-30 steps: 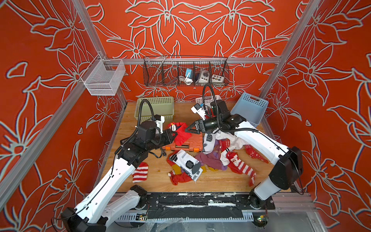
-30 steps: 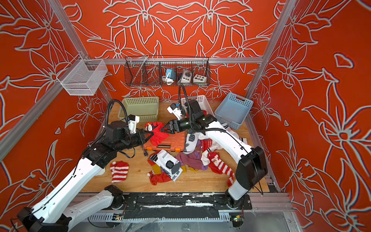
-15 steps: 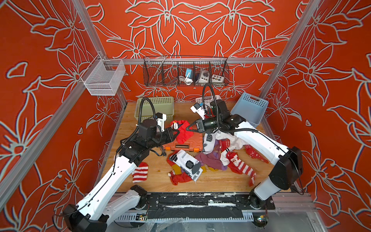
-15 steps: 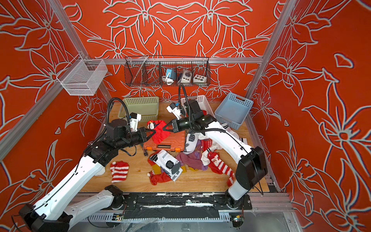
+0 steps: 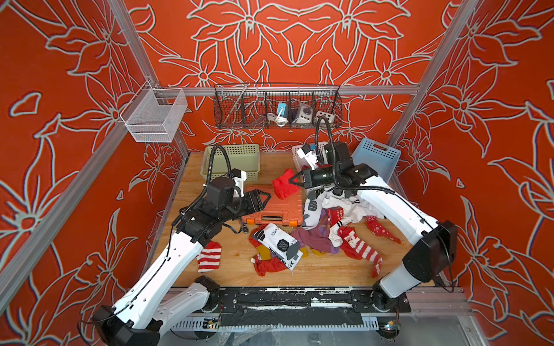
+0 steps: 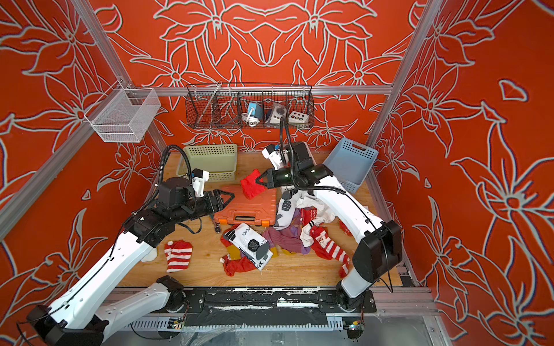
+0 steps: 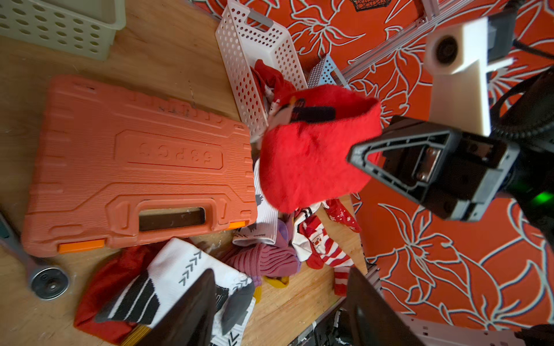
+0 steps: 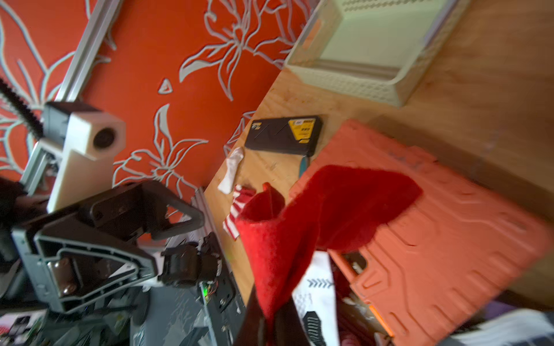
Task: Sort the socks into the basket by color
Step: Place the sock in the bin.
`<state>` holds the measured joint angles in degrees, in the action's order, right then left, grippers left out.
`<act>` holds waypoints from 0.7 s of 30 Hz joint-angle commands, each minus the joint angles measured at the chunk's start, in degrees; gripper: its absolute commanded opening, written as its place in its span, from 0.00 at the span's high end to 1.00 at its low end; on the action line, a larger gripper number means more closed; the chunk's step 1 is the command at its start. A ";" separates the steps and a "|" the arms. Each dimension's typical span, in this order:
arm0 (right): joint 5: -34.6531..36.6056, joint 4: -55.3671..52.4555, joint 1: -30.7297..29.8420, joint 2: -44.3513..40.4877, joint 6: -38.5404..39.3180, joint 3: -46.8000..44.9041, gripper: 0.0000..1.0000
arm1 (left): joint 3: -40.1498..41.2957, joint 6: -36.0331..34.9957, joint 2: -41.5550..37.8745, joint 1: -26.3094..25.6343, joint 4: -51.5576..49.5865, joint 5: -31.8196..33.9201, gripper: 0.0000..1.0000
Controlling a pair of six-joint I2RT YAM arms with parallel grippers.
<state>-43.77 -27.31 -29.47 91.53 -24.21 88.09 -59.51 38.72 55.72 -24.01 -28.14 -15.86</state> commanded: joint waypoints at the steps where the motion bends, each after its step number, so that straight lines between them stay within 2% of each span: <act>1: 5.52 -1.45 3.42 -0.97 1.36 2.90 1.00 | -1.90 -1.51 0.53 -0.06 -3.37 1.69 0.32; 12: 17.91 -0.13 11.70 7.86 3.03 11.67 1.00 | -4.81 -4.51 5.78 0.02 -8.75 2.90 0.33; 21: 20.95 1.68 14.52 17.66 3.03 17.93 1.00 | -5.97 -7.50 8.88 0.10 -10.35 4.01 0.33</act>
<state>-25.30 -27.09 -15.38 107.20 -21.78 103.59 -64.18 33.36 64.05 -23.99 -37.17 -12.78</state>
